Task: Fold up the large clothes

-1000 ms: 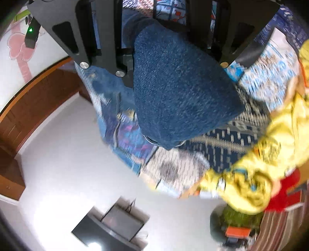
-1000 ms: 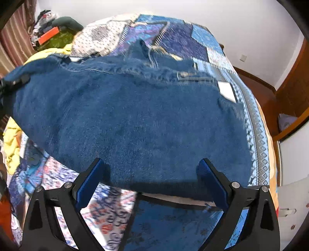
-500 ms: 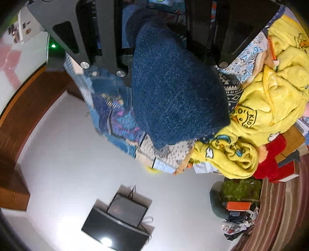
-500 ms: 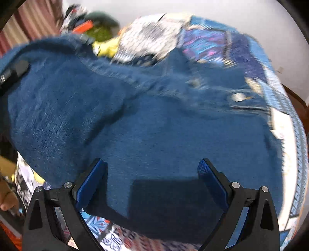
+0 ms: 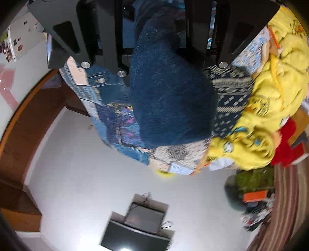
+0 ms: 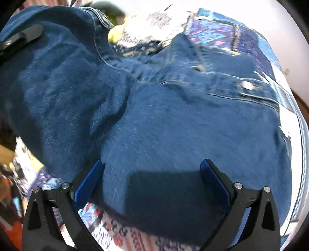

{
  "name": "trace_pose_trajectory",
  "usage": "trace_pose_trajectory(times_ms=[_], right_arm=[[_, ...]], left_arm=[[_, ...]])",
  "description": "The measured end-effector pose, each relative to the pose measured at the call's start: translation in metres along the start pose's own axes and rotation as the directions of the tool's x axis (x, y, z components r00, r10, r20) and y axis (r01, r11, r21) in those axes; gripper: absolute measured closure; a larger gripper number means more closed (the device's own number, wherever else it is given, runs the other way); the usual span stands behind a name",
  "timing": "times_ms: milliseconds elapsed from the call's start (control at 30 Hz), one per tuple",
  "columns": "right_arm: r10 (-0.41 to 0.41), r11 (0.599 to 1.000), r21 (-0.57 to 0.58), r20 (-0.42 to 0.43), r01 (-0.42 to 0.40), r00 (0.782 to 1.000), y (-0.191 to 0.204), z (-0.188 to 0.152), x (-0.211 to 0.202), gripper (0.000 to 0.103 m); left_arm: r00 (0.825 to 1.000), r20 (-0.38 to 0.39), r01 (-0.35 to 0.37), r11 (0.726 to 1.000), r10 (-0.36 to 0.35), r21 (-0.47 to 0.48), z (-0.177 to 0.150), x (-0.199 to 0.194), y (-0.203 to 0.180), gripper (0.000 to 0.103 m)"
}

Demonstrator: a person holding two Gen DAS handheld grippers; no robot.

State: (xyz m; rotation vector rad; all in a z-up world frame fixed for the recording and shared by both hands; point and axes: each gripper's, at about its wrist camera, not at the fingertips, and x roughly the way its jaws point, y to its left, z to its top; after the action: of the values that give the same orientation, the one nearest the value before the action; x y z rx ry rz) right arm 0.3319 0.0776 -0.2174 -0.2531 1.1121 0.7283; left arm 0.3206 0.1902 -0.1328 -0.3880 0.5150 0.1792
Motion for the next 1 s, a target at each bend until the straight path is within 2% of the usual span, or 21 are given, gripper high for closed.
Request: trace_pose_trajectory(times_ms=[200, 300, 433, 500, 600, 700, 733, 767, 833, 867, 967, 1000], right_arm=[[-0.058, 0.985, 0.166, 0.093, 0.042, 0.994, -0.058, -0.037, -0.054, 0.002], [-0.130, 0.958, 0.271, 0.103, 0.098, 0.986, -0.099, -0.066, -0.079, 0.002], [-0.225, 0.904, 0.392, 0.095, 0.172, 0.970, -0.143, -0.106, -0.113, 0.002], [-0.244, 0.877, 0.446, 0.092, 0.179, 0.965, -0.161, -0.124, -0.127, 0.002], [-0.255, 0.848, 0.499, 0.097, 0.175, 0.962, -0.180, -0.142, -0.141, 0.002], [-0.266, 0.828, 0.532, 0.099, 0.174, 0.959, -0.190, -0.161, -0.153, 0.002], [-0.268, 0.825, 0.537, 0.099, 0.176, 0.958, -0.190, -0.165, -0.156, 0.002], [-0.272, 0.821, 0.542, 0.097, 0.179, 0.957, -0.191, -0.168, -0.159, 0.002], [-0.282, 0.813, 0.551, 0.091, 0.188, 0.955, -0.195, -0.172, -0.160, 0.002], [-0.283, 0.813, 0.551, 0.089, 0.190, 0.955, -0.198, -0.171, -0.159, 0.002], [-0.298, 0.816, 0.540, 0.088, 0.206, 0.951, -0.196, -0.173, -0.164, 0.002], [-0.307, 0.818, 0.533, 0.089, 0.215, 0.948, -0.195, -0.172, -0.168, 0.002]], left_arm=[[0.994, -0.011, 0.106, 0.986, -0.105, 0.127, 0.003, 0.020, -0.089, 0.082], [0.987, -0.050, 0.162, 0.969, -0.156, 0.184, -0.009, 0.034, -0.136, 0.082], [0.972, -0.143, 0.220, 0.939, -0.187, 0.263, -0.042, 0.055, -0.187, 0.082], [0.964, -0.204, 0.229, 0.918, -0.169, 0.324, -0.068, 0.068, -0.209, 0.082], [0.950, -0.291, 0.235, 0.869, -0.111, 0.436, -0.113, 0.083, -0.231, 0.082], [0.930, -0.363, 0.253, 0.826, -0.064, 0.503, -0.149, 0.090, -0.238, 0.081], [0.918, -0.395, 0.265, 0.802, -0.040, 0.536, -0.161, 0.091, -0.240, 0.081], [0.914, -0.405, 0.269, 0.785, -0.026, 0.558, -0.167, 0.091, -0.242, 0.081], [0.918, -0.396, 0.264, 0.748, -0.001, 0.609, -0.176, 0.085, -0.244, 0.077], [0.918, -0.397, 0.264, 0.742, 0.003, 0.617, -0.177, 0.083, -0.245, 0.072], [0.884, -0.465, 0.335, 0.760, -0.049, 0.557, -0.174, 0.074, -0.241, 0.047], [0.872, -0.484, 0.360, 0.769, -0.076, 0.528, -0.171, 0.070, -0.238, 0.045]])
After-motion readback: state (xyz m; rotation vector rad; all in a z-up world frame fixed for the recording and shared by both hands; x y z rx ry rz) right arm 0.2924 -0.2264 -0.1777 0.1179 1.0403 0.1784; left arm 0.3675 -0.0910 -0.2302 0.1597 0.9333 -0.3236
